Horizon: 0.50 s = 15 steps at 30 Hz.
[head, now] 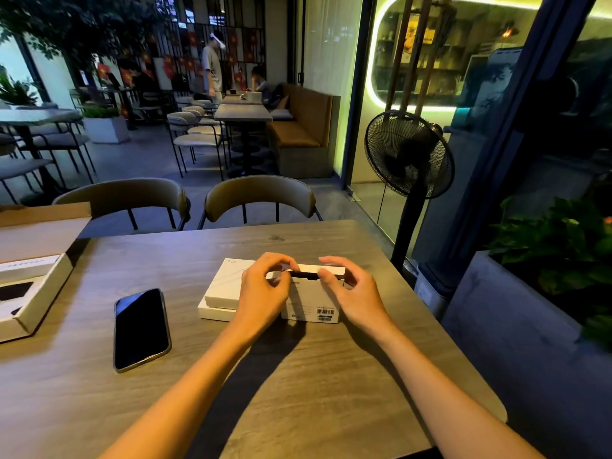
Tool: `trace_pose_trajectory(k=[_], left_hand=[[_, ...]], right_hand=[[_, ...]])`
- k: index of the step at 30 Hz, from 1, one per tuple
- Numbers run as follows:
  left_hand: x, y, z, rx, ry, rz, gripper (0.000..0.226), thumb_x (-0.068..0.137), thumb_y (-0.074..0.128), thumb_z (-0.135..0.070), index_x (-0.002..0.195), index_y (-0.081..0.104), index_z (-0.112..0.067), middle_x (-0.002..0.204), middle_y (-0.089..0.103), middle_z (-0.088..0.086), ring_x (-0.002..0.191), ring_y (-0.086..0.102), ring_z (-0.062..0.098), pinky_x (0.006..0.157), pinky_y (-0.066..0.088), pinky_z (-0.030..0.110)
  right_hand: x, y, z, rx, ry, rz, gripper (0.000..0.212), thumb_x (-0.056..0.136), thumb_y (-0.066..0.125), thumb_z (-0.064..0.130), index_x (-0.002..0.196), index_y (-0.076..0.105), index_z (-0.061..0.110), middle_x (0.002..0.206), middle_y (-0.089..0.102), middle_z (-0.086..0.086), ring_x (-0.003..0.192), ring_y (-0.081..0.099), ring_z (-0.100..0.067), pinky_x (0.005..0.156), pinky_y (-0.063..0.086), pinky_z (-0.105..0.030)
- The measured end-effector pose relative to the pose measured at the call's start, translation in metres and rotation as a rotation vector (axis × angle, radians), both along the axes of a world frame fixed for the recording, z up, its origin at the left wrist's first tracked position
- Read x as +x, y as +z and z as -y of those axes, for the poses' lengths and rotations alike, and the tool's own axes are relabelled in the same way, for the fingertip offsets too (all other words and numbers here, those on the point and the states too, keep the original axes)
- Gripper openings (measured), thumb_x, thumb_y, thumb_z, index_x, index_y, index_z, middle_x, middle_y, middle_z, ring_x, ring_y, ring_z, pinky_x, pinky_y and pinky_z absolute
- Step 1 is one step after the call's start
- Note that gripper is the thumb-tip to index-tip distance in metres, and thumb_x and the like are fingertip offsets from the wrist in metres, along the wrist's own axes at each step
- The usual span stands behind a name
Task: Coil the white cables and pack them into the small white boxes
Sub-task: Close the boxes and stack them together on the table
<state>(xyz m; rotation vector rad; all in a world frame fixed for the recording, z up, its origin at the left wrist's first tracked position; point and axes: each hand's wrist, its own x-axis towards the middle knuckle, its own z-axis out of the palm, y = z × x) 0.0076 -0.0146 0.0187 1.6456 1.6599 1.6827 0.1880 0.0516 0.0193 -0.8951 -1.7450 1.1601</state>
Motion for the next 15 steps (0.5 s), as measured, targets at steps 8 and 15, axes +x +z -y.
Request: trace_pose_trajectory(k=[8, 15], left_hand=[[-0.011, -0.006, 0.007, 0.034, -0.054, -0.215, 0.026, 0.092, 0.069, -0.029, 0.116, 0.061, -0.030, 0.112, 0.064, -0.018, 0.107, 0.060, -0.006, 0.085, 0.054, 0.013], [-0.015, -0.004, 0.003, 0.059, -0.044, -0.261, 0.021, 0.089, 0.073, -0.028, 0.110, 0.074, -0.028, 0.110, 0.067, -0.008, 0.104, 0.064, 0.008, 0.082, 0.061, 0.032]], right_hand=[[0.003, -0.002, -0.006, 0.124, 0.026, 0.071, 0.019, 0.098, 0.064, 0.030, 0.114, 0.073, 0.031, 0.114, 0.066, 0.012, 0.106, 0.061, 0.003, 0.080, 0.061, -0.024], [0.006, 0.003, -0.010, 0.183, 0.082, 0.102, 0.020, 0.096, 0.069, 0.024, 0.114, 0.077, 0.023, 0.113, 0.067, 0.009, 0.108, 0.060, 0.004, 0.083, 0.052, -0.010]])
